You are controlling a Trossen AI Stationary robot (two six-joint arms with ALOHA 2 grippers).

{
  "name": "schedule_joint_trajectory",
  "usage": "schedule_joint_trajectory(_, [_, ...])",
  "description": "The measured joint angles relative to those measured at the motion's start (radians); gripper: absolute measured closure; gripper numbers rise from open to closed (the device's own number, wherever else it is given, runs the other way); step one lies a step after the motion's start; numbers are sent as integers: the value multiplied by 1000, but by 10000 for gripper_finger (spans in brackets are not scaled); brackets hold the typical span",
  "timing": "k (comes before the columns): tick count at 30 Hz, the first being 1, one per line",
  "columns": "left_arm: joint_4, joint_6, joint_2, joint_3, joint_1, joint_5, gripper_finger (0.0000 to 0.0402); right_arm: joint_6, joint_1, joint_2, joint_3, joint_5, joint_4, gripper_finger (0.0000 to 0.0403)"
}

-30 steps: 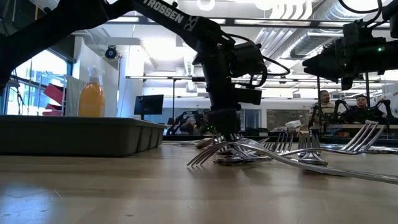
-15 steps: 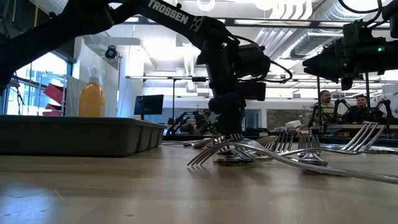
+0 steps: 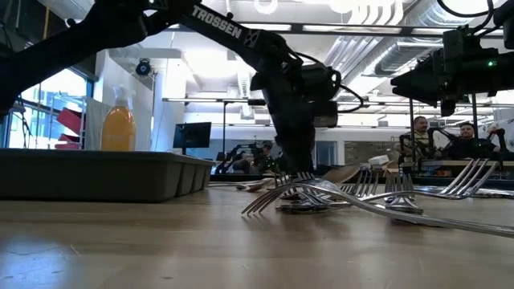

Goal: Sort silverware
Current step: Put the silver spoon into the black silverware tray

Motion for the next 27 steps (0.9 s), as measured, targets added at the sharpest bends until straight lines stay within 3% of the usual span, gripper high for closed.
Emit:
schedule_joint_trajectory(10, [64, -86, -2, 0, 16, 26, 401, 0, 0, 0, 0, 0, 0, 282])
schedule_joint_trajectory(17, [88, -178, -3, 1, 77, 406, 401, 0, 0, 0, 0, 0, -1, 282])
schedule_joint_trajectory(20, [90, -224, -3, 2, 102, 493, 401, 0, 0, 0, 0, 0, -1, 282])
schedule_joint_trajectory(25, [109, -286, -3, -1, 129, 397, 401, 0, 0, 0, 0, 0, -1, 282])
schedule_joint_trajectory(27, [144, -336, 7, -1, 137, 408, 401, 0, 0, 0, 0, 0, -1, 282])
